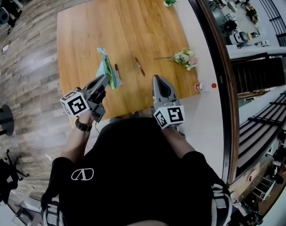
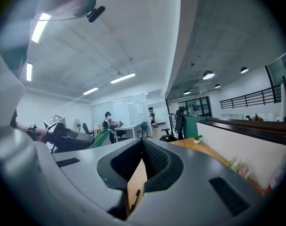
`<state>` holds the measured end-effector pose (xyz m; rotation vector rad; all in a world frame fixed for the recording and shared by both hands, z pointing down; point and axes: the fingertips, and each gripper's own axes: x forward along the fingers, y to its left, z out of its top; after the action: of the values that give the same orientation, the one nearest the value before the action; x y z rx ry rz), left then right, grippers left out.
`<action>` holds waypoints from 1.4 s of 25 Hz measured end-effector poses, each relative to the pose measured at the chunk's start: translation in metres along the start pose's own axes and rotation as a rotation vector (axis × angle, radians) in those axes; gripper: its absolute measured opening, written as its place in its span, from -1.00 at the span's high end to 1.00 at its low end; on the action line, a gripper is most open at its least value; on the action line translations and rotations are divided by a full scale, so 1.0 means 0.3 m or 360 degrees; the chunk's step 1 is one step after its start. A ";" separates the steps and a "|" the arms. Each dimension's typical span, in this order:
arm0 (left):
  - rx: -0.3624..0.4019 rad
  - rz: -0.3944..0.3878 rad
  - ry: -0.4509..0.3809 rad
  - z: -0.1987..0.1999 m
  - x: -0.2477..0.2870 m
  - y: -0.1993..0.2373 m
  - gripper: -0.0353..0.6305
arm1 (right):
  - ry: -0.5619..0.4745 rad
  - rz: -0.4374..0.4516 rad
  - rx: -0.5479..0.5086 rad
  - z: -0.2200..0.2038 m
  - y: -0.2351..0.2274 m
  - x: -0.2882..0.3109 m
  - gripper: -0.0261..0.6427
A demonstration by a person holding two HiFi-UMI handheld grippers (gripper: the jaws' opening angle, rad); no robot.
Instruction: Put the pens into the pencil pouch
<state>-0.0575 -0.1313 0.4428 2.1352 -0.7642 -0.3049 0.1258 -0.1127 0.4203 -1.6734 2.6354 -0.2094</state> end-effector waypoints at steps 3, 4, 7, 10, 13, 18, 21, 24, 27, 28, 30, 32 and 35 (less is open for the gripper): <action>0.0019 -0.0011 0.0015 -0.011 0.006 -0.011 0.85 | -0.0007 -0.0006 -0.0001 0.006 -0.007 -0.006 0.93; 0.0021 -0.0013 0.0016 -0.013 0.008 -0.011 0.85 | -0.0009 -0.0009 -0.0002 0.008 -0.010 -0.005 0.93; 0.0018 -0.0012 0.0021 -0.026 0.012 -0.018 0.85 | -0.0019 -0.0003 -0.0049 0.022 -0.015 -0.010 0.93; 0.0025 -0.0019 0.0029 -0.047 0.020 -0.030 0.85 | -0.0122 -0.0040 -0.0242 0.076 -0.007 -0.019 0.86; 0.0018 -0.0013 0.0028 -0.051 0.025 -0.029 0.85 | -0.0257 -0.0083 -0.0357 0.140 0.007 0.002 -0.49; -0.0014 0.0003 0.0035 -0.060 0.015 -0.029 0.85 | -0.0141 -0.0111 -0.0380 0.116 -0.011 0.040 -0.48; -0.0021 0.0007 0.0030 -0.071 0.002 -0.022 0.85 | -0.0080 -0.0156 -0.0376 0.089 -0.051 0.069 -0.47; -0.0031 0.0016 0.0025 -0.079 -0.007 -0.015 0.85 | -0.0049 -0.0182 -0.0397 0.090 -0.089 0.110 -0.47; -0.0048 0.0036 0.0027 -0.090 -0.011 -0.014 0.85 | -0.0024 -0.0184 -0.0411 0.096 -0.131 0.163 -0.47; -0.0051 0.0039 0.0025 -0.092 -0.011 -0.013 0.85 | -0.0011 -0.0187 -0.0411 0.094 -0.149 0.185 -0.46; -0.0055 0.0042 0.0019 -0.095 -0.013 -0.008 0.85 | 0.0040 -0.0209 -0.0400 0.078 -0.194 0.234 -0.45; -0.0063 0.0056 0.0016 -0.102 -0.017 -0.002 0.85 | 0.0140 -0.0240 -0.0367 0.030 -0.251 0.291 -0.42; -0.0079 0.0088 0.0013 -0.111 -0.030 0.011 0.85 | 0.0358 -0.0262 -0.0297 -0.094 -0.328 0.386 -0.33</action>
<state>-0.0506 -0.1063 0.4659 2.0641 -0.8014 -0.2825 0.1626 -0.2554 0.4670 -2.0421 2.7490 -0.1670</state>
